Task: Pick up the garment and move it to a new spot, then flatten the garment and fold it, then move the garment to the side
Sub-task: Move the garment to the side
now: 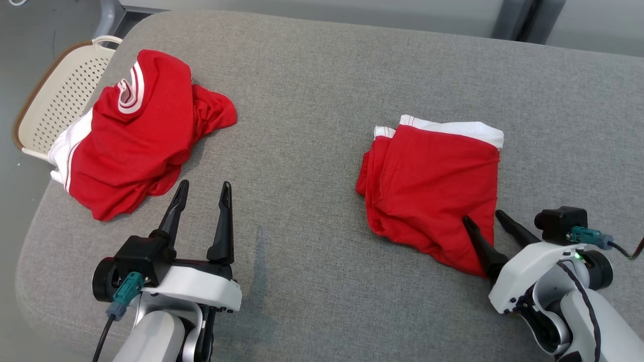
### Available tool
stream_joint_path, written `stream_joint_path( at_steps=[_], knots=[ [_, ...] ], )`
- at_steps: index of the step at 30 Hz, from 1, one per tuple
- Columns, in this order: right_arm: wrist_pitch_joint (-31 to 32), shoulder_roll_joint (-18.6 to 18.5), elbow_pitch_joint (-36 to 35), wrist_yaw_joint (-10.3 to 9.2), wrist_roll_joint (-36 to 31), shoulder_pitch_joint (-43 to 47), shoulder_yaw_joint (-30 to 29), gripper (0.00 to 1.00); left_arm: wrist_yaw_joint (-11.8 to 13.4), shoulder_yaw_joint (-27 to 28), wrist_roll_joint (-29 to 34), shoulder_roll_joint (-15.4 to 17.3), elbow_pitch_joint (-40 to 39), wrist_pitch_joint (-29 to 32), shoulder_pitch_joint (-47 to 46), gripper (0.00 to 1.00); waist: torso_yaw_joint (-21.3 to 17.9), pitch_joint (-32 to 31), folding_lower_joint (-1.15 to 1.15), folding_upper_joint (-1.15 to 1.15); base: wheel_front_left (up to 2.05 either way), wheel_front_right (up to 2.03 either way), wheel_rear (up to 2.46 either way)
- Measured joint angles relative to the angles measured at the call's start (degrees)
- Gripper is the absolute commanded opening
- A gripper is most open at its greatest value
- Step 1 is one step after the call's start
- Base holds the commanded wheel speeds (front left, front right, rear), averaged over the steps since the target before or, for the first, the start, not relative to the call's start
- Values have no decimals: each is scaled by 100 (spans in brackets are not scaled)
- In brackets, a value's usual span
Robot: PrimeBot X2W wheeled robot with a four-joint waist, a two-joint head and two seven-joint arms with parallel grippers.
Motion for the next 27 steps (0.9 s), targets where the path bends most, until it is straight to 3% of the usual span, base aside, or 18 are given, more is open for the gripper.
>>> stream_joint_path(
  at_steps=[6, 7, 8, 9, 19, 27],
  knots=[
    [312, -240, 151, -1, 558, -354, 500, 99, -46, 18, 53, -59, 37, -11, -18, 100, -28, 13, 0, 0, 0, 0, 0],
    [345, -290, 156, 0, 610, -391, 580, 46, -52, 20, 59, -70, 42, -16, -21, 100, -28, 14, 0, 0, 0, 0, 0],
    [375, -331, 159, 0, 662, -424, 643, 7, -54, 25, 65, -80, 48, -16, -21, 100, -29, 16, 0, 0, 0, 0, 0],
    [396, -360, 166, -1, 735, -453, 709, 0, -62, 29, 69, -90, 56, -16, -24, 100, -30, 16, 0, 0, 0, 0, 0],
    [244, -617, 289, 4, 1007, -487, 942, 0, -102, 208, 151, -156, 35, -18, -9, 100, -155, -96, 0, 0, 0, 0, 0],
    [129, -814, 323, 1, 1044, -441, 1118, 0, -120, 250, 203, -73, -23, -19, 98, 100, -605, -226, 0, 0, 0, 0, 0]
  ],
)
